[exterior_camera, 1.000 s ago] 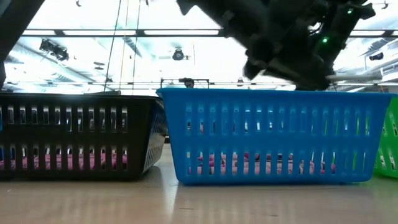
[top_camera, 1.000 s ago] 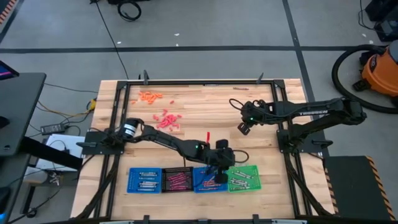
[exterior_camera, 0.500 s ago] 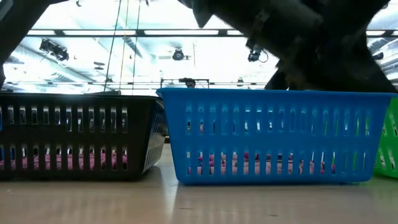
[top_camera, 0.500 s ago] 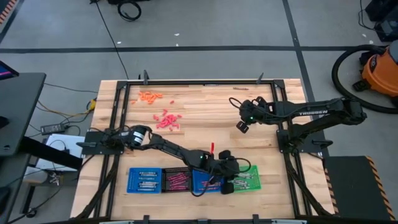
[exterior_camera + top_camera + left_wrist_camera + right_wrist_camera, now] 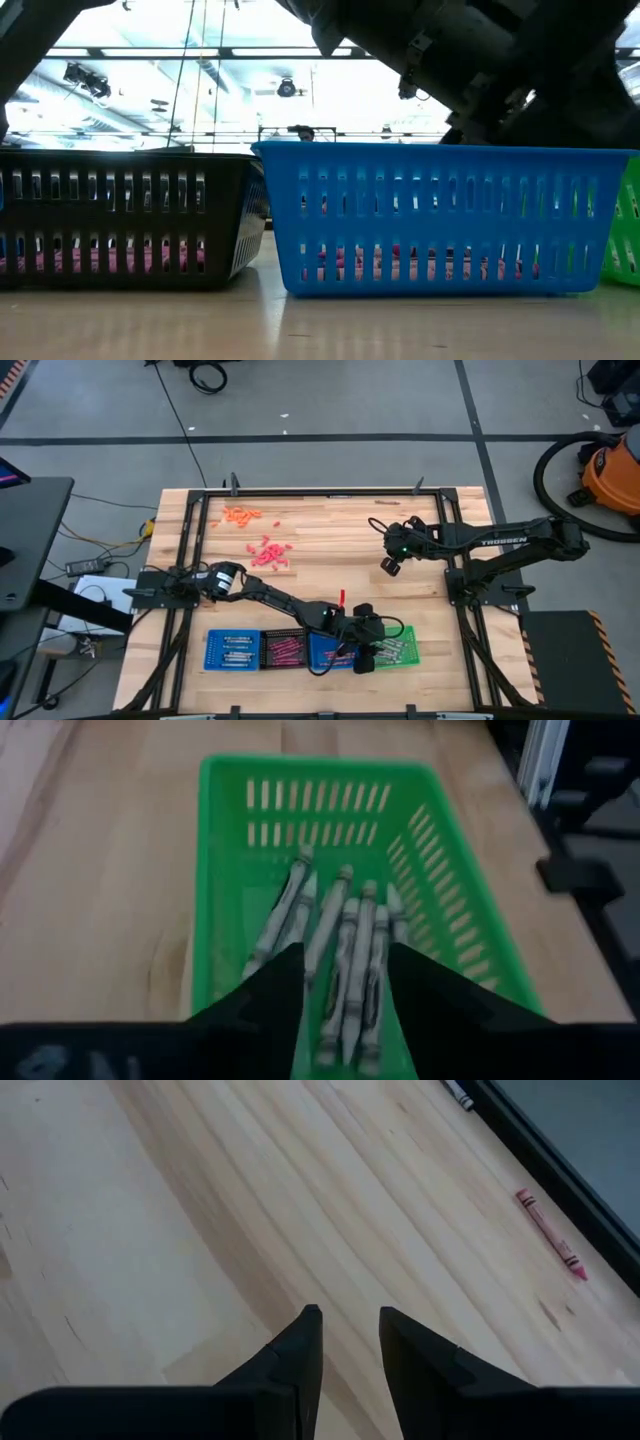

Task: Sort crayons
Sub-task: Put the pink crayon into the right blue bin

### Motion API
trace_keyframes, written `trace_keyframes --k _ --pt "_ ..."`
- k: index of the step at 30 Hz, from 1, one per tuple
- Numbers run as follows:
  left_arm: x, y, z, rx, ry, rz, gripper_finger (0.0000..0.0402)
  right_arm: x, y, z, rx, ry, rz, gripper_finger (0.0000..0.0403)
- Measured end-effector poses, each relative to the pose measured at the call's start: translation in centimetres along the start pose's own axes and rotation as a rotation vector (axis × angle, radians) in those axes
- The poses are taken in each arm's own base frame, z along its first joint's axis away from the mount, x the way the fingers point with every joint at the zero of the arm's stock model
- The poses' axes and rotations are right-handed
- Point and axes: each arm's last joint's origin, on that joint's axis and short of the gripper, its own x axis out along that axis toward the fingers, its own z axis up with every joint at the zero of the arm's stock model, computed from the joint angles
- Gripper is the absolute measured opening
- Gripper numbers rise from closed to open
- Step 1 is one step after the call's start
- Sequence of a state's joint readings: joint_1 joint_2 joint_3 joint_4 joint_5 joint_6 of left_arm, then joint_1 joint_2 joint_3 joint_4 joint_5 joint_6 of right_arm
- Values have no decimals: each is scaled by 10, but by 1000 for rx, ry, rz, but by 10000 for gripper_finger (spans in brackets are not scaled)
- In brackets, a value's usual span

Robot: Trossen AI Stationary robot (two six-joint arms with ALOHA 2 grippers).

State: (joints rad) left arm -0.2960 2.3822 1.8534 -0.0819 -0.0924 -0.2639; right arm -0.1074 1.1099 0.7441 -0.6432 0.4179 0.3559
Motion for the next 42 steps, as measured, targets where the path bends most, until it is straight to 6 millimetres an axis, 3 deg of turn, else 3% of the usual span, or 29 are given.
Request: trace_keyframes --k 5,12,15,21,28,35,42 --pt "-10 7 11 76 -5 41 158 0 0 0 -31 -4 2 109" --pt "-39 23 31 273 58 126 137 0 0 4 -55 -46 -37 109" --pt "-50 44 37 334 125 165 133 0 -2 7 -39 -78 -80 109" --pt "-54 101 29 394 322 244 133 2 -10 8 -38 -89 -188 109" --pt "-65 151 34 431 382 289 133 8 -26 6 -6 -51 -285 109" --pt "-79 198 33 391 446 325 132 30 -49 -18 72 37 -434 109" --pt "-90 230 29 309 478 282 132 57 -67 -22 95 15 -214 98"
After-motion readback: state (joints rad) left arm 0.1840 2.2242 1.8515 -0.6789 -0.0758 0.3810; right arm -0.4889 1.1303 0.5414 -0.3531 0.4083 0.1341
